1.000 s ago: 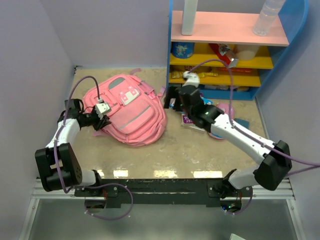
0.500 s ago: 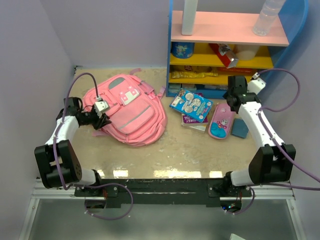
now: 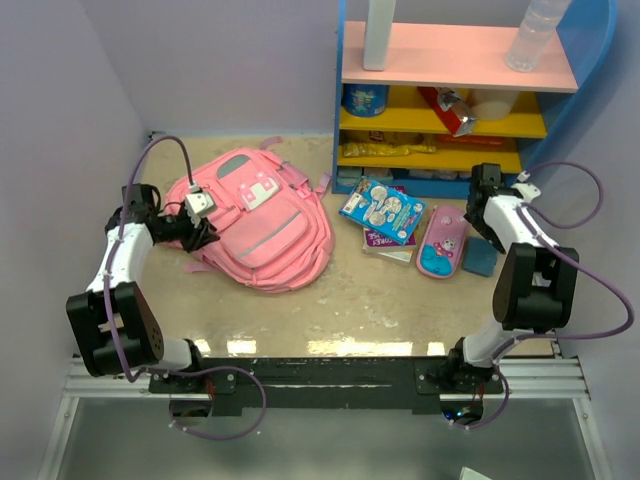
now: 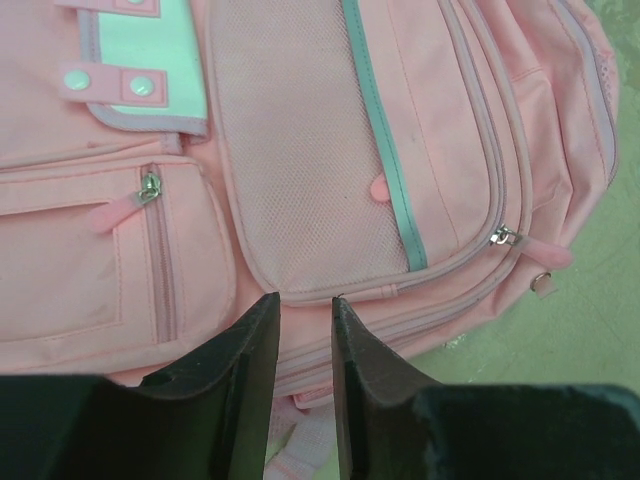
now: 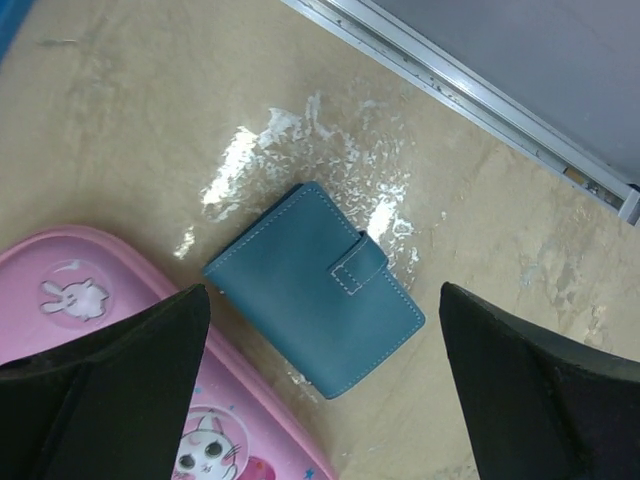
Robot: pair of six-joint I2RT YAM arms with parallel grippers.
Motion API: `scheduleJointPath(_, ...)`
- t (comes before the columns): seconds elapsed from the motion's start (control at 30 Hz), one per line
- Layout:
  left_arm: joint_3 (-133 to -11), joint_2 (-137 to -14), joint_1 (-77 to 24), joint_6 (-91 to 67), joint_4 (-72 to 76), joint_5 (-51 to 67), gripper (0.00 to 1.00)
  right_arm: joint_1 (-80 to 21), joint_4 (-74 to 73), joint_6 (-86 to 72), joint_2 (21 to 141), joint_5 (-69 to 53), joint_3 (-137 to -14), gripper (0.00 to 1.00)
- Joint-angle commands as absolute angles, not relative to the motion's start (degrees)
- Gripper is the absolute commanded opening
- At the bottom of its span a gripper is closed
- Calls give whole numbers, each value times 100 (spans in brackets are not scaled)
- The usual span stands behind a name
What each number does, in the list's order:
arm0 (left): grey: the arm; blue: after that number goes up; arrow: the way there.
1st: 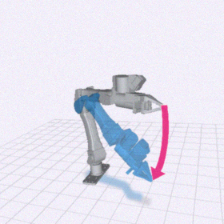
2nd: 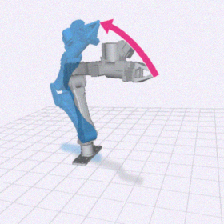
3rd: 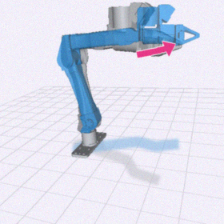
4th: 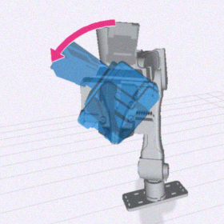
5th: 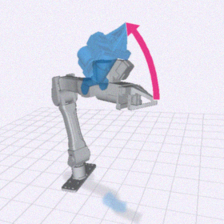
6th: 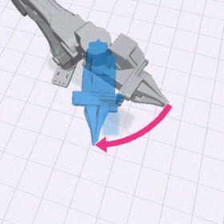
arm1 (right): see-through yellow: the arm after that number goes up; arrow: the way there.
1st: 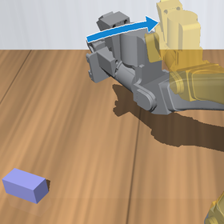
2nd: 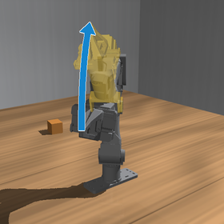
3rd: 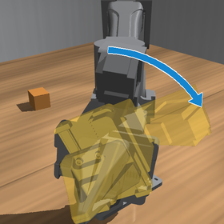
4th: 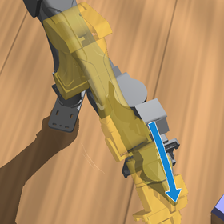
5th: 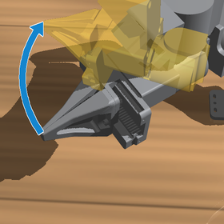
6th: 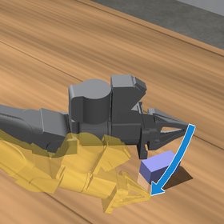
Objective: Pack the student bag
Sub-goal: Pick up the personal item from the center of the board.
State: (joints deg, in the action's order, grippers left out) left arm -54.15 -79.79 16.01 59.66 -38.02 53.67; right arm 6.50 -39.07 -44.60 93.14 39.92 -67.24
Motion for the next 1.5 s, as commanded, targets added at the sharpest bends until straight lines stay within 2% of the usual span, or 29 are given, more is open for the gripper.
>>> scheduleJointPath(0.0, -5862, -7937, 1635, 5977, -4060, 5476, 32, 922, -3806, -4500, 9422, 4192, -6653, 98)
scheduleJointPath(0.3, -5968, -7936, 1521, 5845, -4087, 5396, 33, 1028, -3867, -4632, 9879, 4482, -6566, 98)
scheduleJointPath(0.5, -5819, -7945, 1503, 5775, -3885, 5440, 33, 1028, -3744, -4474, 10204, 4176, -6636, 98)
scheduleJointPath(0.8, -5695, -7954, 1494, 5845, -3850, 5440, 33, 1028, -3358, -4324, 10195, 3665, -6539, 99)
scheduleJointPath(1.0, -5651, -7945, 1503, 5845, -3823, 5440, 33, 1028, -2734, -4192, 9475, 3156, -6065, 99)
scheduleJointPath(1.47, -5625, -7937, 1494, 5862, -3779, 5449, 33, 1028, -3190, -4307, 10142, 3401, -6187, 99)
